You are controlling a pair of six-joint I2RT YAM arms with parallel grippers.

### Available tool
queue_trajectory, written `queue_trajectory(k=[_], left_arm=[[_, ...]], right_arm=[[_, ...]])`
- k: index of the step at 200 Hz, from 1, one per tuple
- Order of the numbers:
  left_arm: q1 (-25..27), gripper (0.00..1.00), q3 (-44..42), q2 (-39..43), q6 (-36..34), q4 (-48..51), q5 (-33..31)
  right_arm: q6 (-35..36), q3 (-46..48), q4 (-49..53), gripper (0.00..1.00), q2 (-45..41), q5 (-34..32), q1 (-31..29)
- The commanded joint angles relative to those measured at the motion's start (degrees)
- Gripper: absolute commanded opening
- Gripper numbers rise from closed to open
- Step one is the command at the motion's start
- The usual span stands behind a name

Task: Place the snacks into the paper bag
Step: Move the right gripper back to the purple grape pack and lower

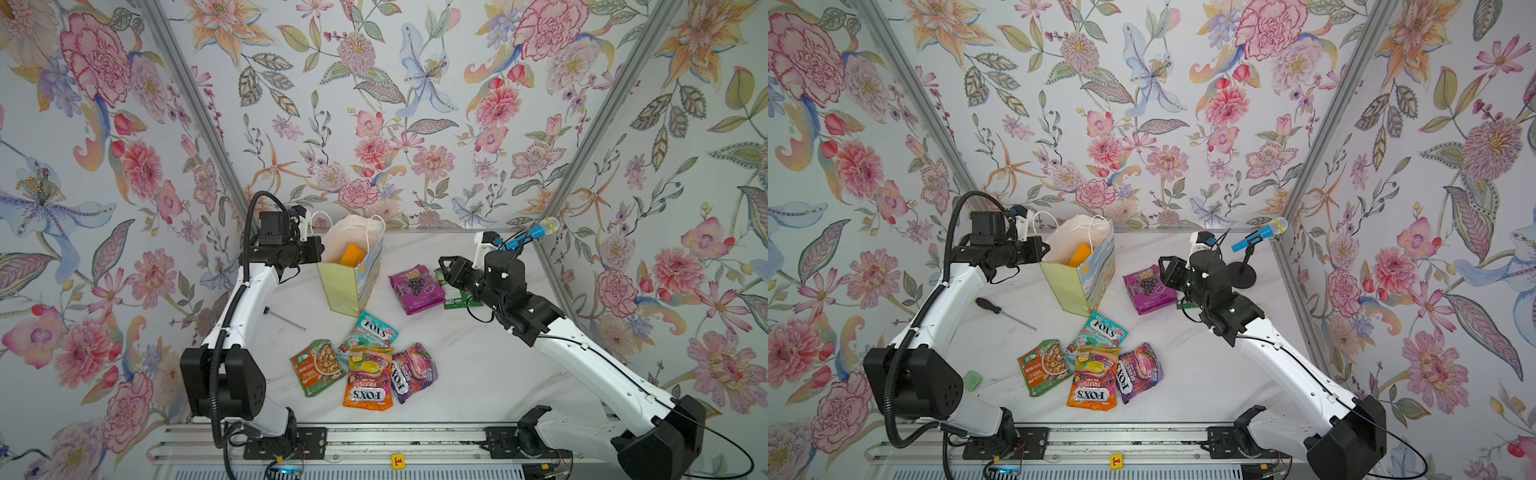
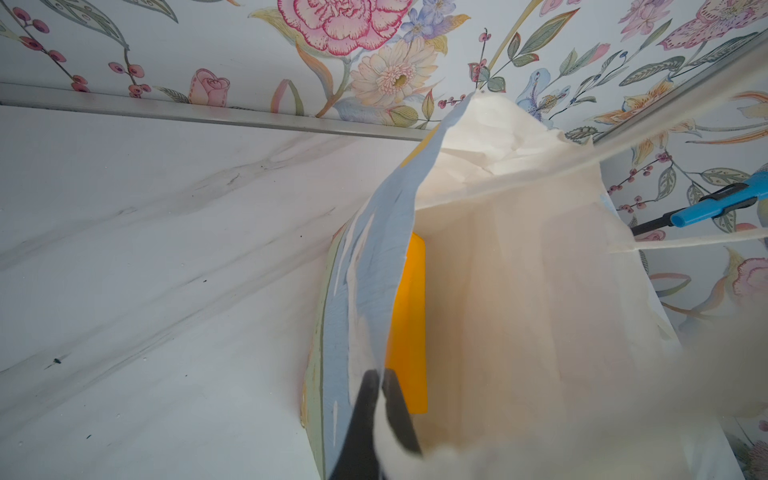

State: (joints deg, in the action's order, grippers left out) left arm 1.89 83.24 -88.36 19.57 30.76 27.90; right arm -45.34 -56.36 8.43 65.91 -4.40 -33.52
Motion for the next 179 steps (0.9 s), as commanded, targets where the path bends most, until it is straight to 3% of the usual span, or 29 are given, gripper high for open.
queue_trajectory(k=[1, 68, 179], left_arm=[[-0.4, 0.0, -0.6, 1.4, 0.7, -1.3, 0.9], [-0.6, 0.0, -1.5, 1.8, 0.7, -1.5, 0.7], [-0.9, 0.0, -2.1, 1.6, 0.7, -2.0, 1.5]], right_arm=[[-5.8, 6.2, 1.9, 0.43, -2.9, -2.4, 1.1], [-15.8, 18.6, -10.8, 0.43, 1.1, 4.9, 5.0], [-18.2, 15.0, -21.0, 0.42, 18.1, 10.2, 5.8]])
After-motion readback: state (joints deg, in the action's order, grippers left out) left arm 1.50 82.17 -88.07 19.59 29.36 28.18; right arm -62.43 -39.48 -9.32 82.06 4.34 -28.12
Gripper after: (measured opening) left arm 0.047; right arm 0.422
